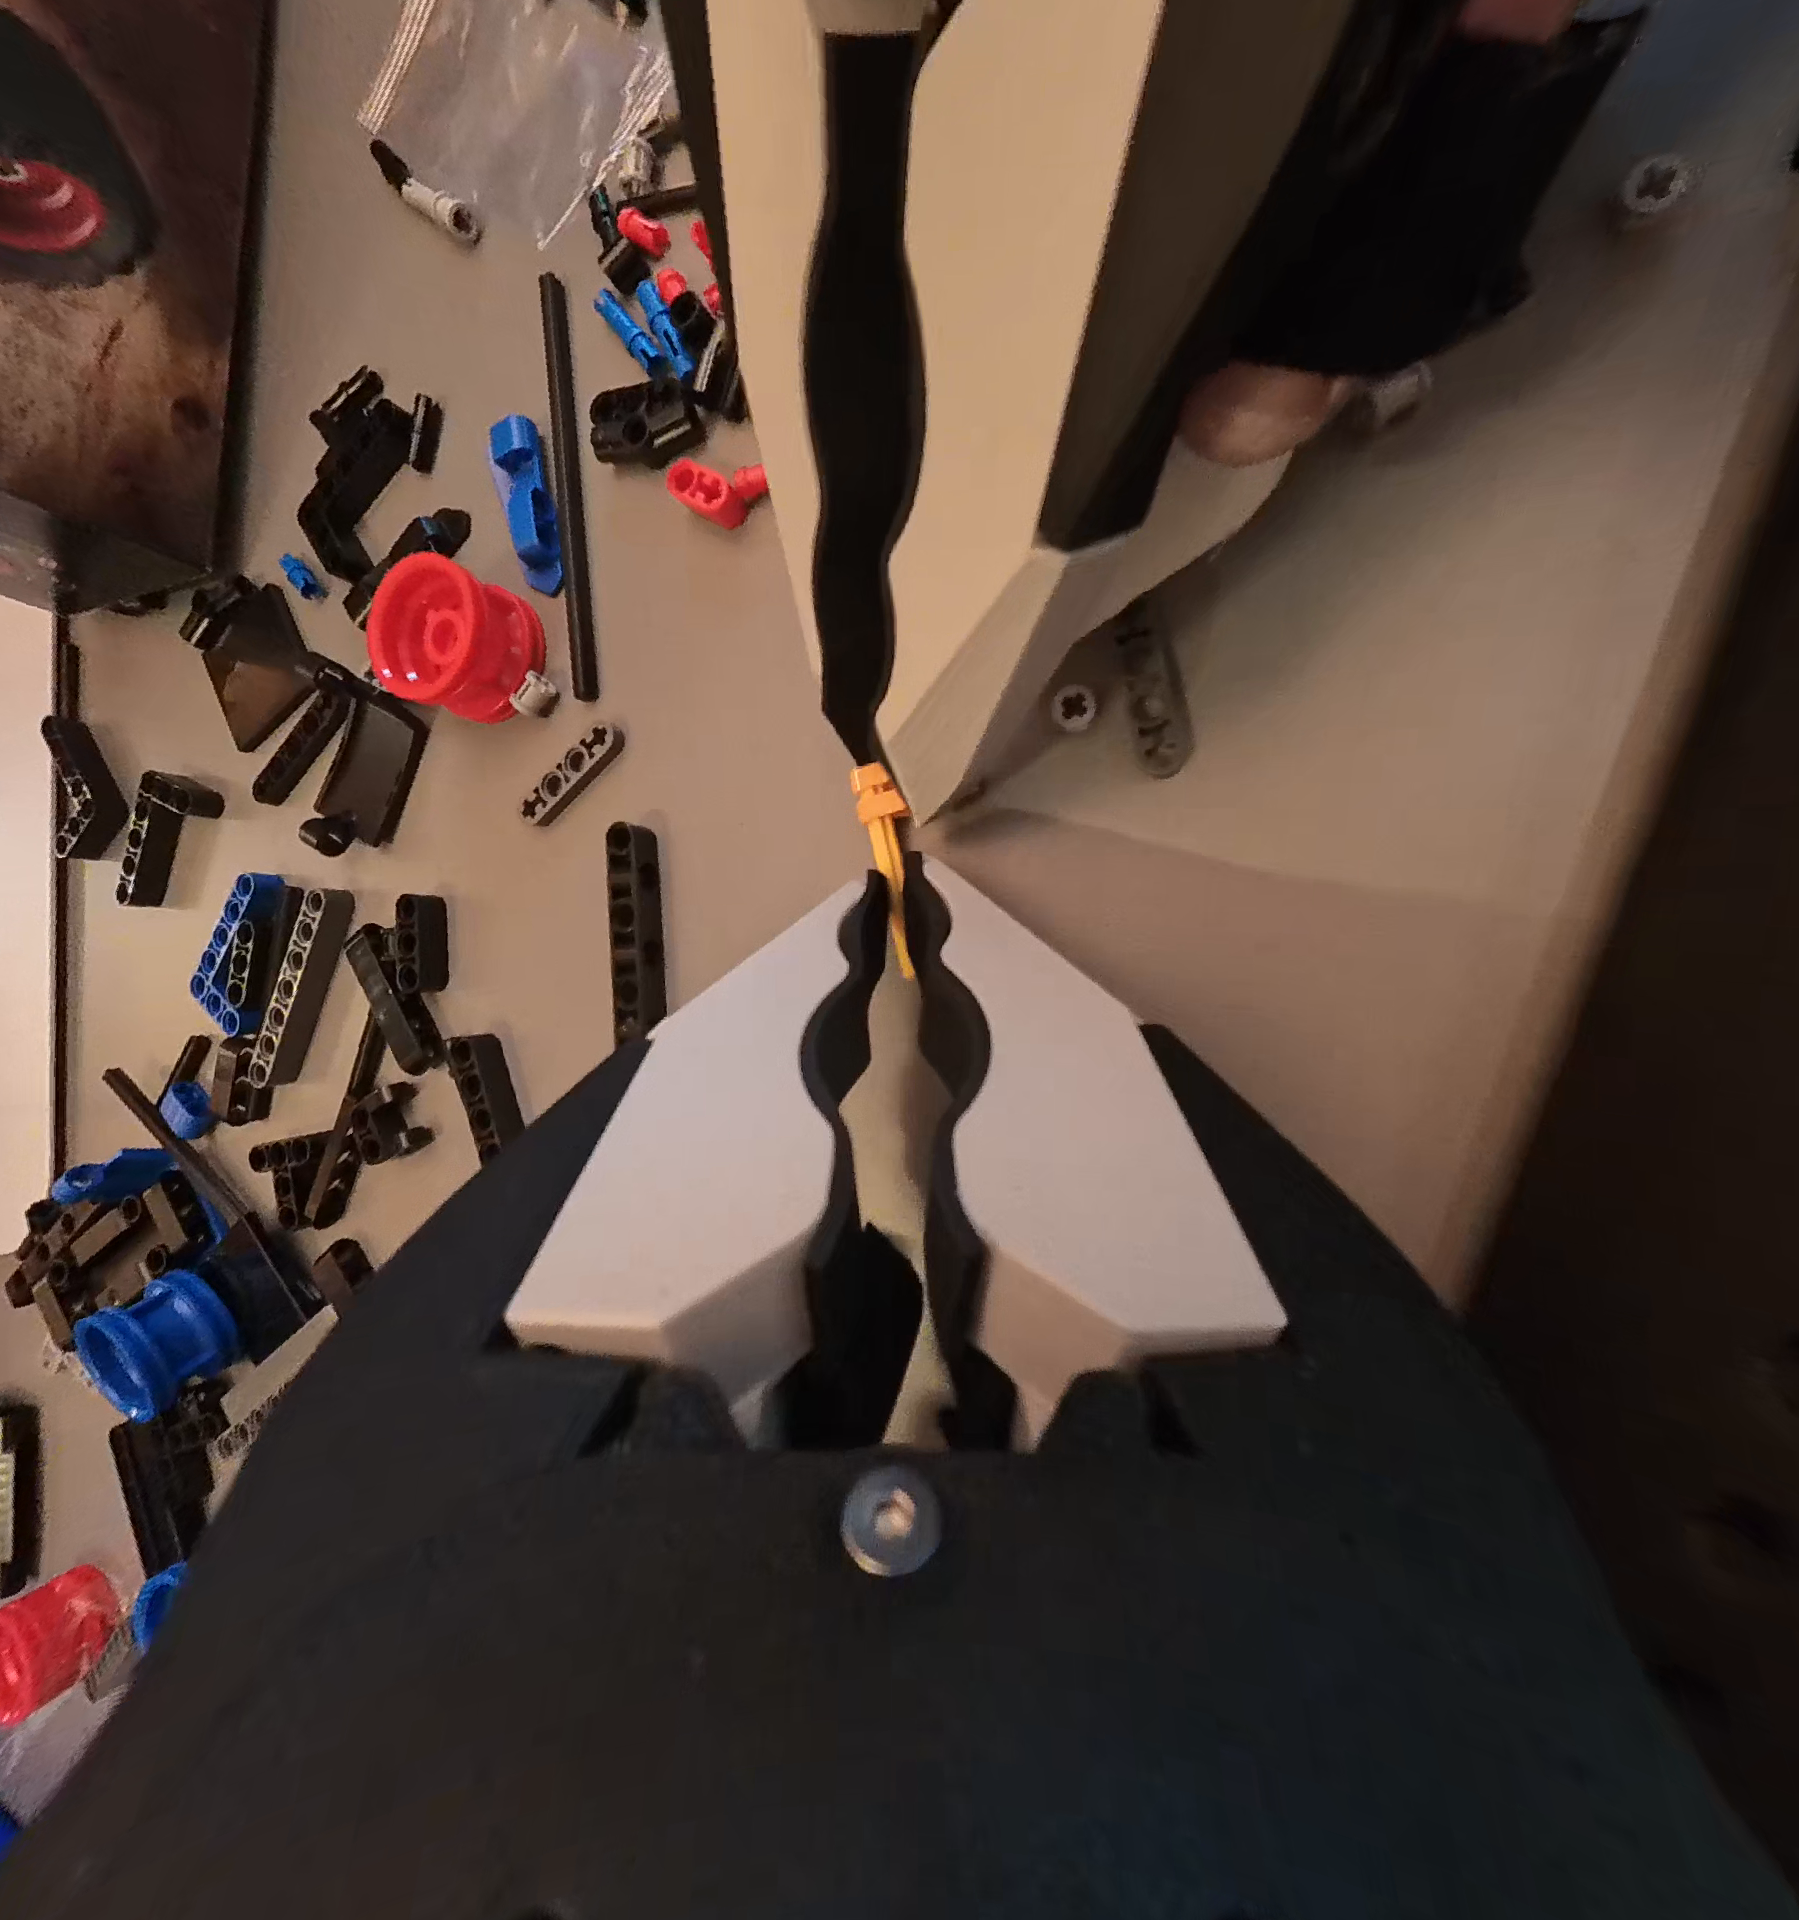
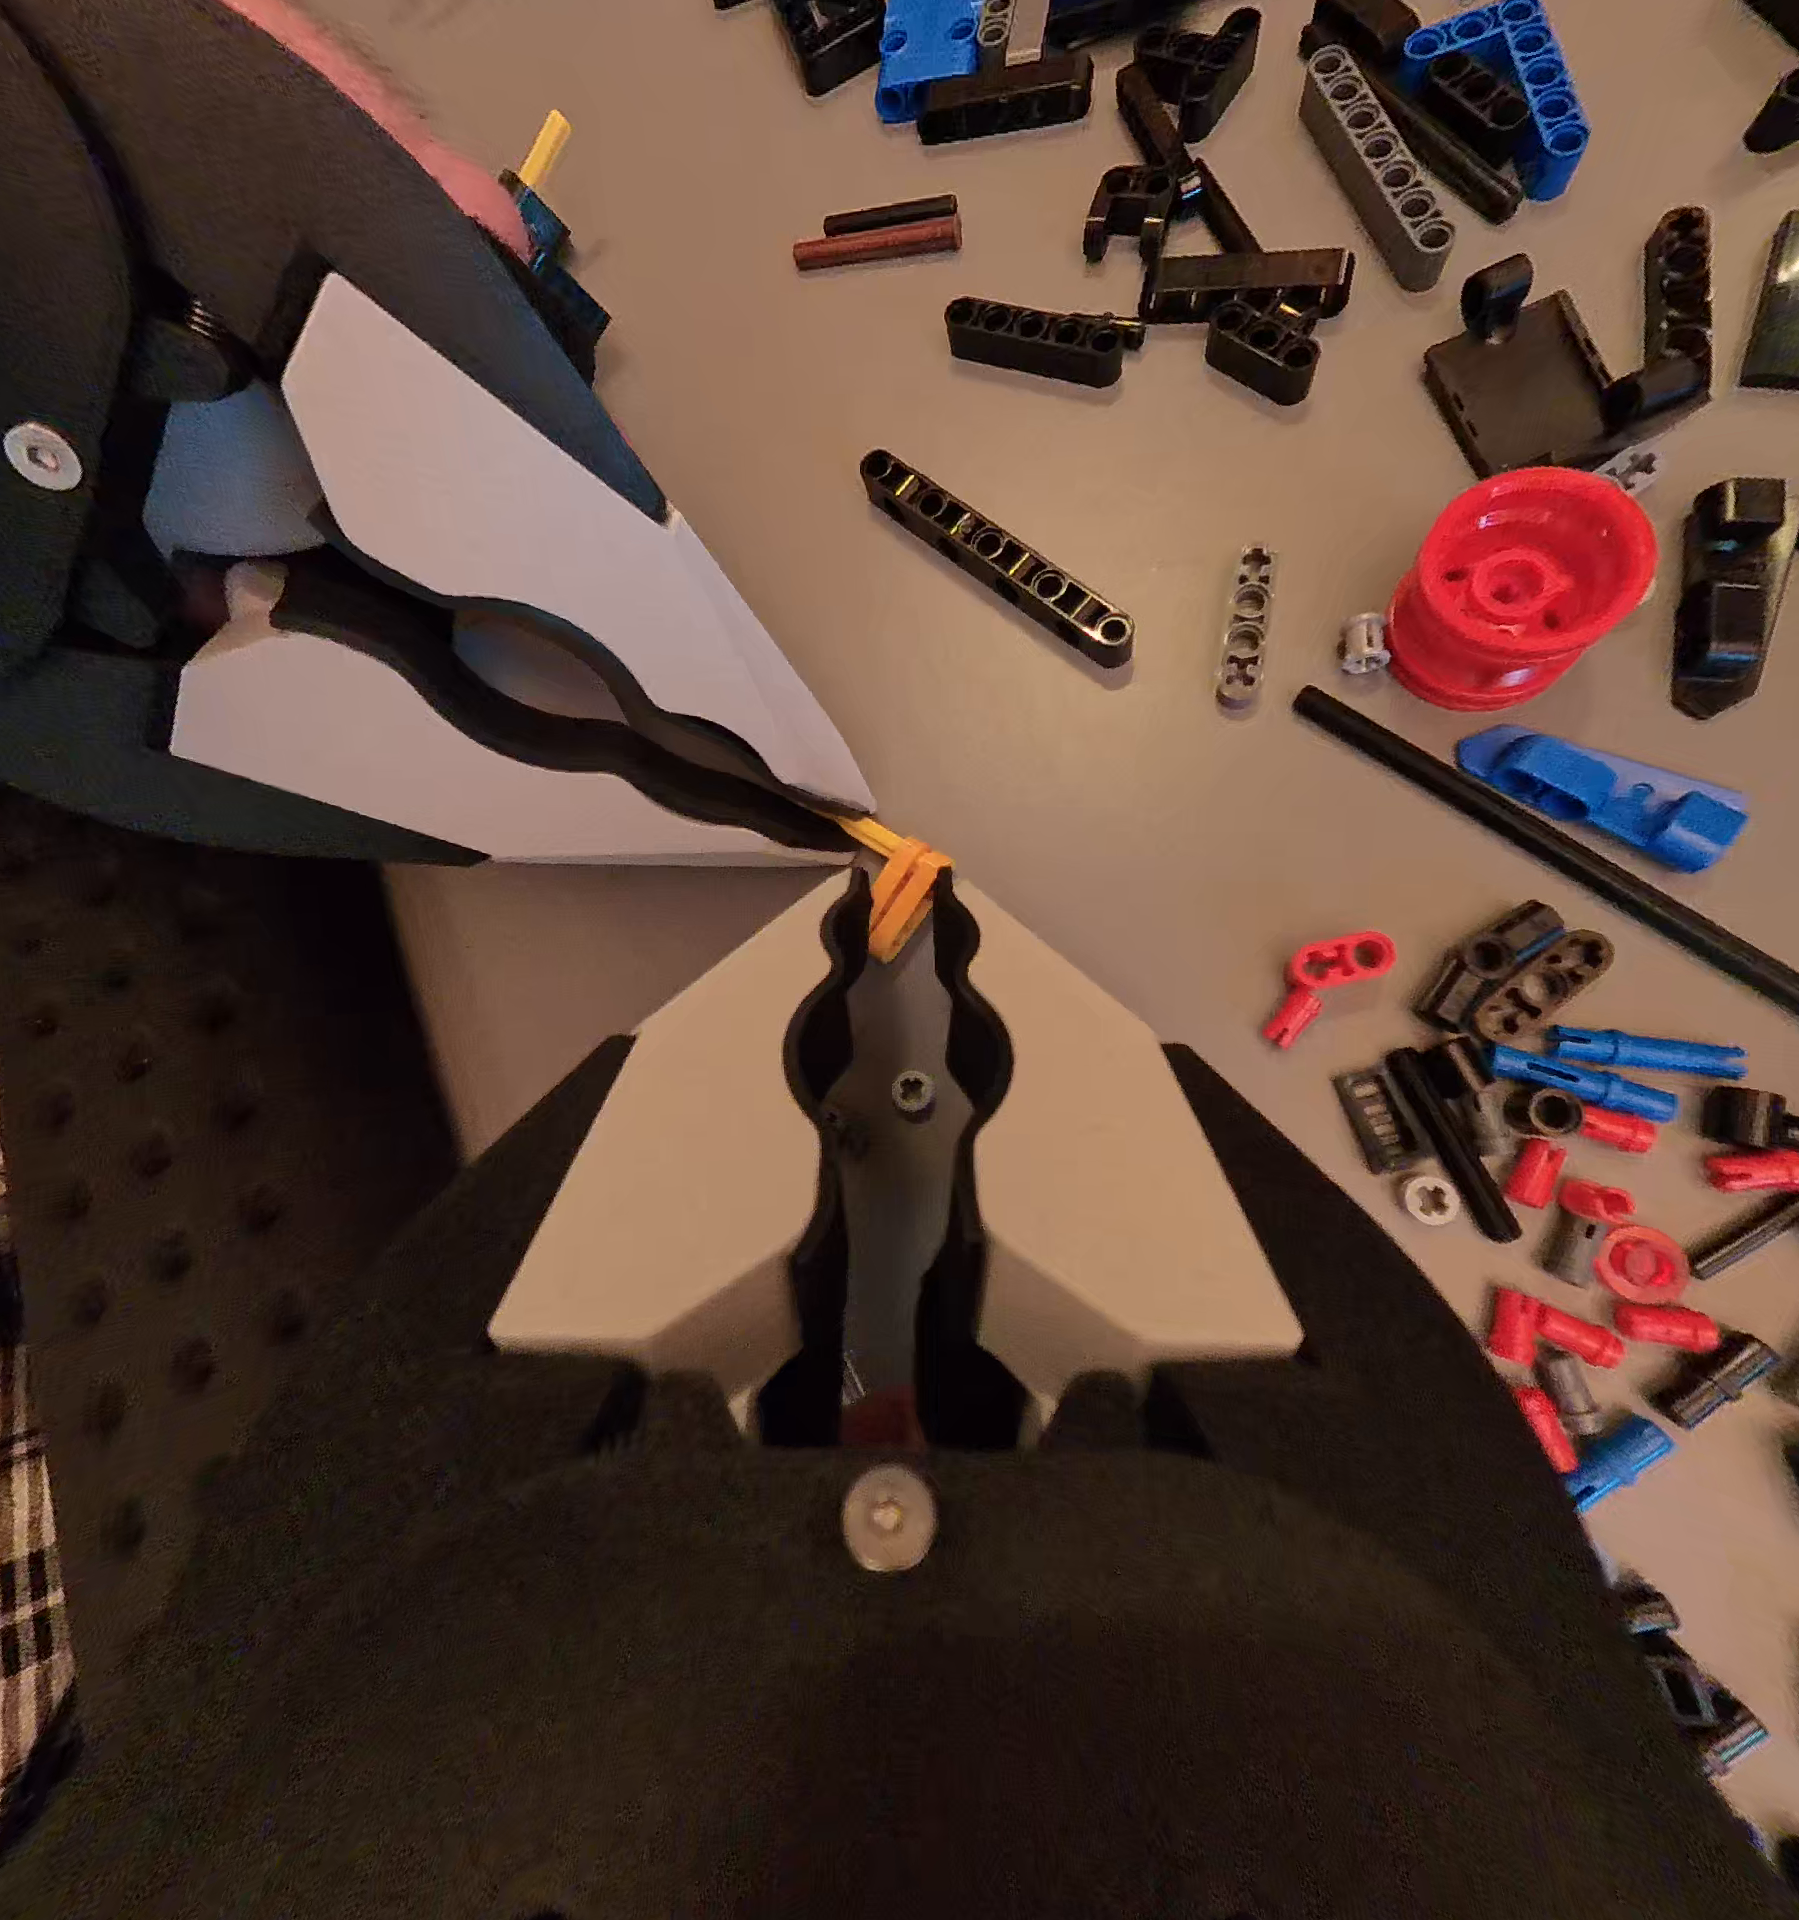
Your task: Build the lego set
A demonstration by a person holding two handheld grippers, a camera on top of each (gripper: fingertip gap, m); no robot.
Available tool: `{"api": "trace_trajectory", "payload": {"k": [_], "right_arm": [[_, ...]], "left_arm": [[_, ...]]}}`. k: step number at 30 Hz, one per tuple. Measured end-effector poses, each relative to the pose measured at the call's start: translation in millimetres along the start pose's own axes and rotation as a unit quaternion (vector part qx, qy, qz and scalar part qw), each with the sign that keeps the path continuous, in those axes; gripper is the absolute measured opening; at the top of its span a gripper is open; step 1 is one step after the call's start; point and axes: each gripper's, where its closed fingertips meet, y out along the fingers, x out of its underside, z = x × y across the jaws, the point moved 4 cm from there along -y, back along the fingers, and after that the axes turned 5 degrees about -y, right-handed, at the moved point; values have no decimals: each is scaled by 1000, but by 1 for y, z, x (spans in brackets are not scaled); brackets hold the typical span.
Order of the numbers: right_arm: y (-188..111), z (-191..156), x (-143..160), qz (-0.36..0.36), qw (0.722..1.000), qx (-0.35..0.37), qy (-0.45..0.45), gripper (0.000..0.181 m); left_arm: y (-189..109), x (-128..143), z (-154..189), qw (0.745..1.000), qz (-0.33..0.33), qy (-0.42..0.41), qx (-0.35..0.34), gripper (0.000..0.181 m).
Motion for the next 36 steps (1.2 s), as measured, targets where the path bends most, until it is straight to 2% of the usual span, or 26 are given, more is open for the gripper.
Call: {"api": "trace_trajectory", "payload": {"k": [1, 5, 10, 14, 16, 21, 24, 33, 36], "right_arm": [[-1, 0, 0, 3, 1000, 1, -2, 9], [-8, -2, 0, 13, 1000, 17, -23, 16], [-14, 5, -5, 19, 995, 80, -55, 24], [-13, 6, -12, 21, 988, 127, -86, 20], [-16, 10, -16, 34, 984, 149, -93, 12], [-16, 15, -22, 20, 959, 238, -155, 8], [-16, 14, -29, 37, 953, 253, -166, 14], [-25, 11, -36, 49, 930, 293, -215, 6], [-28, 12, -36, 66, 935, 281, -206, 6]], "left_arm": [[0, 0, 0, 1000, 4, -5, 2, 2], [1, -1, -3, 999, 19, -2, -26, 2], [-7, -12, -15, 997, 55, -15, -59, 3], [-11, -18, -20, 994, 71, -26, -80, 2], [-14, -20, -22, 993, 81, -36, -84, 3], [-18, -26, -27, 990, 96, -38, -99, 3], [-21, -30, -26, 988, 113, -45, -93, 3], [-26, -37, -25, 985, 130, -49, -98, 3], [-28, -38, -26, 984, 143, -54, -91, 3]]}}
